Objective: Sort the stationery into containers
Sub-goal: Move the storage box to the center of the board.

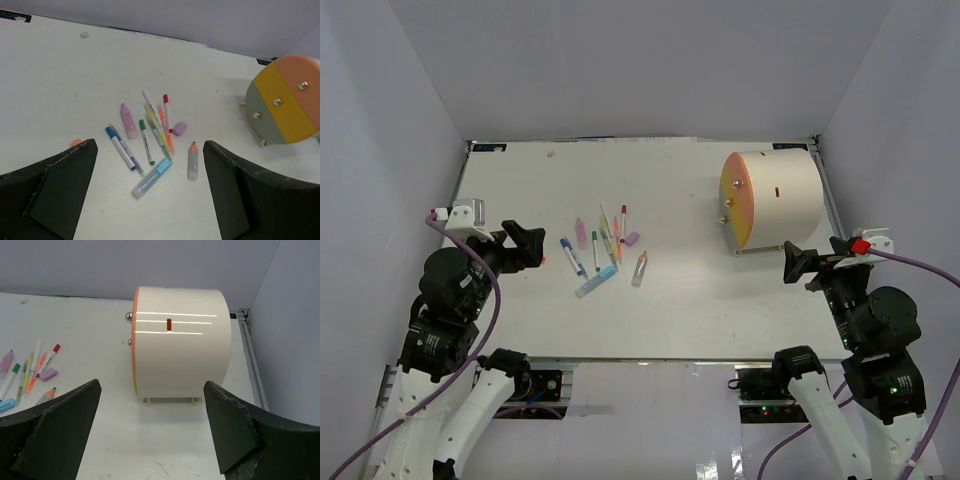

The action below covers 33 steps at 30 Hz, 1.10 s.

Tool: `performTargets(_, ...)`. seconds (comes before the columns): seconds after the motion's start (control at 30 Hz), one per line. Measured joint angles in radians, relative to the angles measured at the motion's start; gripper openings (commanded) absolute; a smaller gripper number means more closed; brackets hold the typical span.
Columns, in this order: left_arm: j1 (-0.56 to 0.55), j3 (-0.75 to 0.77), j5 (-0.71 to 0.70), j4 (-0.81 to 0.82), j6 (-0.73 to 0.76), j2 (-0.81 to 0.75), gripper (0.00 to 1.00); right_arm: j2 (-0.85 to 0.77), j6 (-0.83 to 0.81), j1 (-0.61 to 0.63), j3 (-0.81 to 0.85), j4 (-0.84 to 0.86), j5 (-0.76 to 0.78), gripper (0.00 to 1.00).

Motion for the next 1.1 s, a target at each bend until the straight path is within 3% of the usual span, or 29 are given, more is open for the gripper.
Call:
performTargets(0.4, 0.0, -0.05, 0.037, 0.015, -0.028, 0.041, 0.98, 0.089, 0.003, 0.0, -0.002, -0.023, -0.083, 0.9)
performTargets(0.67, 0.0, -0.075, 0.168, 0.085, -0.088, 0.148, 0.98, 0.198, 0.002, 0.0, 0.01, -0.023, -0.072, 0.9)
performTargets(0.93, -0.005, 0.012, 0.407, 0.248, -0.259, 0.465, 0.98, 0.383, 0.037, 0.0, 0.119, -0.02, 0.0, 0.9)
performTargets(1.1, -0.083, 0.132, 0.452, 0.35, -0.344, 0.701, 0.98, 0.553, 0.058, 0.0, 0.227, -0.021, 0.042, 0.9)
